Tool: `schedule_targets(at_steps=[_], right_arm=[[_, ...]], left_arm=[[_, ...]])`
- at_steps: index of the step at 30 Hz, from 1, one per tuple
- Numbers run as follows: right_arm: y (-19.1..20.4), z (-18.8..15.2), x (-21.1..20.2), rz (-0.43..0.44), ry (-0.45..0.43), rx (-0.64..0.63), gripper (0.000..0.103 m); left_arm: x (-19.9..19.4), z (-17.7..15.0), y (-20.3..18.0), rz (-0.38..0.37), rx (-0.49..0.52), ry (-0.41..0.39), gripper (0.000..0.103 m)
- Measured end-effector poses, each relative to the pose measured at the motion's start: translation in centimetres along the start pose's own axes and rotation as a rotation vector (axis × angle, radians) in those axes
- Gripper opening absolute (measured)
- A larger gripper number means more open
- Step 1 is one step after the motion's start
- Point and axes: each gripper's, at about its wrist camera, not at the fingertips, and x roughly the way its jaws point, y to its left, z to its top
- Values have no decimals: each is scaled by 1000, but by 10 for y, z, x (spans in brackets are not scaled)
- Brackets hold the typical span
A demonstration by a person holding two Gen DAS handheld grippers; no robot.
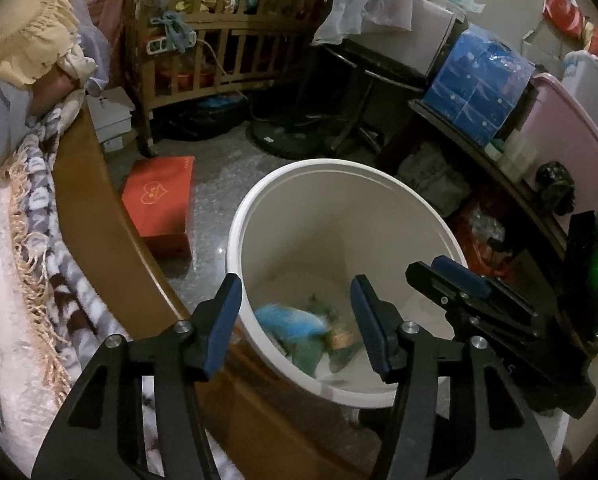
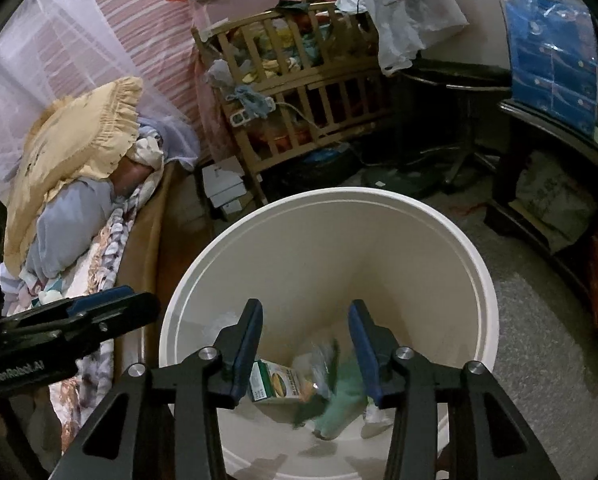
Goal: Collect trash
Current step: 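Open the left gripper to drop the blue-white packet while the right drops the cracker packet, then move both open grippers back over the items on the bed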
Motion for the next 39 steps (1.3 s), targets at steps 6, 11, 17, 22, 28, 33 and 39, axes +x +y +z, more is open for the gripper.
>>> schedule_targets(at_steps=[6,11,17,22,28,33,39], right_arm=[[6,-3,2,19,17,-6,43],[25,-6,-2,35,21,-55,43],[62,-10,-11,72,23,-122,44],[100,-16,-15,126,32,-165,56],[152,-22,-15,182,49,-229,58],[194,-29,-12,251,76,-261,58],[247,-43,0,348,147,-309,59]], left_arm=[[-20,-6,15,33,-30,-8,55],[-42,-13,34,105,-44,-26,55],[-72,-30,59,199,-45,-50,55],[-99,-44,84,266,-57,-75,55],[-130,-63,119,327,-96,-99,55],[-157,-84,155,371,-133,-106,55],[-193,-122,208,455,-182,-103,55]])
